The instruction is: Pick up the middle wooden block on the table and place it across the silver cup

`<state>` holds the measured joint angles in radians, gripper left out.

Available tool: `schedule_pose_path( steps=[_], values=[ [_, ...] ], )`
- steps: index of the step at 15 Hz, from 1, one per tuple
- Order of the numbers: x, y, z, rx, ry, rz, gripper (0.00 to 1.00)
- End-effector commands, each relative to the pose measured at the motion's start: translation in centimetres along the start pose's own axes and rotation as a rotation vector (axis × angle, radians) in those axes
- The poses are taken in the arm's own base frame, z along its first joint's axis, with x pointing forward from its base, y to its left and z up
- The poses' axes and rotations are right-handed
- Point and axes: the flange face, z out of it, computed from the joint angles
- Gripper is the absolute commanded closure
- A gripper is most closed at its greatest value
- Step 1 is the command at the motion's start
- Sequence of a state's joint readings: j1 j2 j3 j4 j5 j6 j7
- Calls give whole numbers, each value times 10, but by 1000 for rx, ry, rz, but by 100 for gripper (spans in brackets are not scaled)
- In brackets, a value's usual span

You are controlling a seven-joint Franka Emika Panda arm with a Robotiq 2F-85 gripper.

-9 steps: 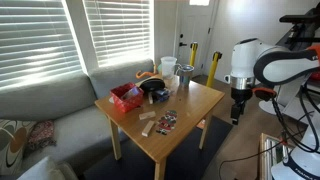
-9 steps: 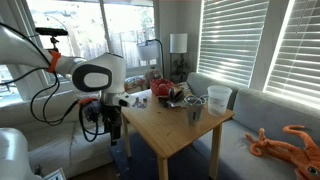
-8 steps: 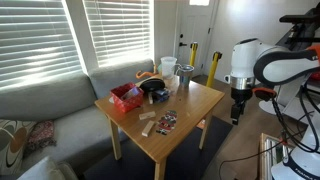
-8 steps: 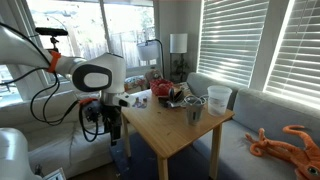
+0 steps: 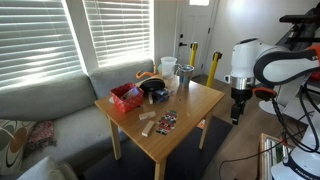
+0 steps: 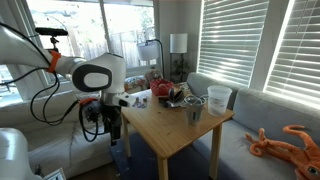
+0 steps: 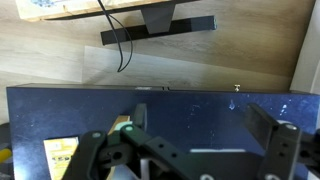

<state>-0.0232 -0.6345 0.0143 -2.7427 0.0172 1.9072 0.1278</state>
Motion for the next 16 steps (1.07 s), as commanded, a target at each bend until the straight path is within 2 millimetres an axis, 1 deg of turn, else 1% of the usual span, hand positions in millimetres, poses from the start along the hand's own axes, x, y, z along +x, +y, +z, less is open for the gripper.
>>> schedule_pose_path(
  steps=[1,2,4,7,10,13,16],
  values=[
    [0,0,-1,0,-1,0,0],
    [2,-5,-8,-10,22,-15,0],
    [6,-21,-28,-36,61,-67,0],
    [16,-55,-65,-82,155,-184,0],
    [31,-91,-100,-88,265,-317,0],
    [57,-112,-129,-58,363,-433,0],
    [86,-126,-147,-31,429,-561,0]
  ],
)
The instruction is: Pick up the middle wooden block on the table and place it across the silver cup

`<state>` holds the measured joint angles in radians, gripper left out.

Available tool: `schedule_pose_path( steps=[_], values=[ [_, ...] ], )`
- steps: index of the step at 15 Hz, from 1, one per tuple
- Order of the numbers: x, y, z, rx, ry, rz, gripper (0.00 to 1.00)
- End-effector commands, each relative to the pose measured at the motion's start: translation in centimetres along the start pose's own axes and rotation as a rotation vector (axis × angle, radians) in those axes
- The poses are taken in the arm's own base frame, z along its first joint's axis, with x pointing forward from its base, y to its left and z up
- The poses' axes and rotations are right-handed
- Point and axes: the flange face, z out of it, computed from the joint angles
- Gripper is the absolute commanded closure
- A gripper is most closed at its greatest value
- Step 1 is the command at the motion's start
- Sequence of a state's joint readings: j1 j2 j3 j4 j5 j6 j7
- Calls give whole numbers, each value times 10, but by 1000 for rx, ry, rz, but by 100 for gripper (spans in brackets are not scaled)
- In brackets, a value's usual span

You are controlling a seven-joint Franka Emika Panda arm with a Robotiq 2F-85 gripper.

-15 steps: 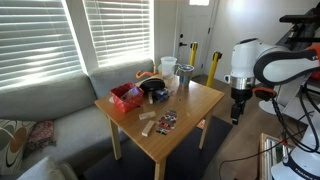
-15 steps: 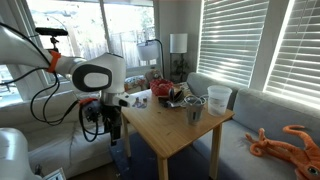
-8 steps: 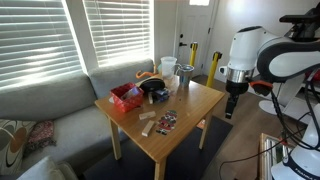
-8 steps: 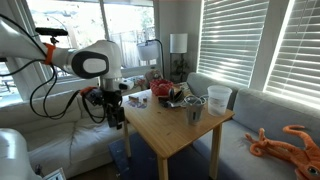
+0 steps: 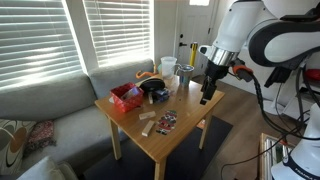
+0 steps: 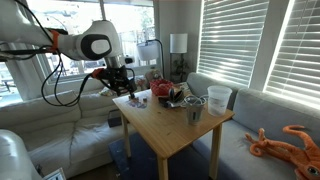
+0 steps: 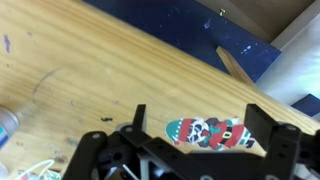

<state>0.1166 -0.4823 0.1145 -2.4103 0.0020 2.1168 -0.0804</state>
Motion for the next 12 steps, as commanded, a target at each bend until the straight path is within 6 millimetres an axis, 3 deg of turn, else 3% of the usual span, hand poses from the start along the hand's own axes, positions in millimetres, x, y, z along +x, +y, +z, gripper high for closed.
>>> schedule_pose_path(
  steps=[1,7,8,12],
  values=[
    [49,3,-1,49,61,-151,0],
    [84,-27,21,87,139,-432,0],
    [73,-18,17,73,108,-371,0],
    [75,-18,22,74,105,-374,0]
  ],
)
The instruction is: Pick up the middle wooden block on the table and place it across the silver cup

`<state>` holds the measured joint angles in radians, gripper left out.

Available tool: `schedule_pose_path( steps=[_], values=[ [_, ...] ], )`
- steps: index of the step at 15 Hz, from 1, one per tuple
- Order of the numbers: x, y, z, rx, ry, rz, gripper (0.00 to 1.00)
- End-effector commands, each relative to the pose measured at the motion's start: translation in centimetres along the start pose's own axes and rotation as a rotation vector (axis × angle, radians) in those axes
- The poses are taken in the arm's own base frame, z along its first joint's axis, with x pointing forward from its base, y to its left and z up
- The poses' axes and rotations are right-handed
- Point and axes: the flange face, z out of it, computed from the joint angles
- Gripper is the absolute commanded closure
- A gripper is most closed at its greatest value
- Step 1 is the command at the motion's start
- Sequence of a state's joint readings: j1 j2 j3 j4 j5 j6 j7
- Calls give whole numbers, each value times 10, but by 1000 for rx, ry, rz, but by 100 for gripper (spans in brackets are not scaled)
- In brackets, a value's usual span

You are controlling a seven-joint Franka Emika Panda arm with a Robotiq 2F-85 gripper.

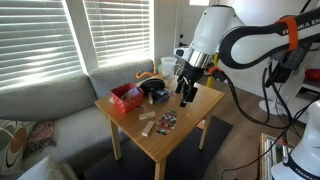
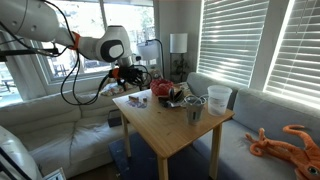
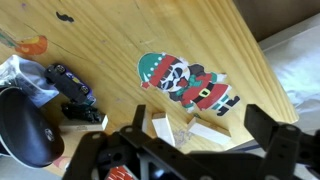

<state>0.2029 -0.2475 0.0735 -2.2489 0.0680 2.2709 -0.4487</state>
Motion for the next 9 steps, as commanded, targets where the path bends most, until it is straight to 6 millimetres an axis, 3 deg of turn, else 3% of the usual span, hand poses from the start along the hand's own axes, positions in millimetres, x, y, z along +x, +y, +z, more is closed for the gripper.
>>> schedule_pose_path(
  steps=[1,9],
  values=[
    [0,0,-1,-1,0,1,0],
    [7,4,8,17,25,-49,0]
  ],
)
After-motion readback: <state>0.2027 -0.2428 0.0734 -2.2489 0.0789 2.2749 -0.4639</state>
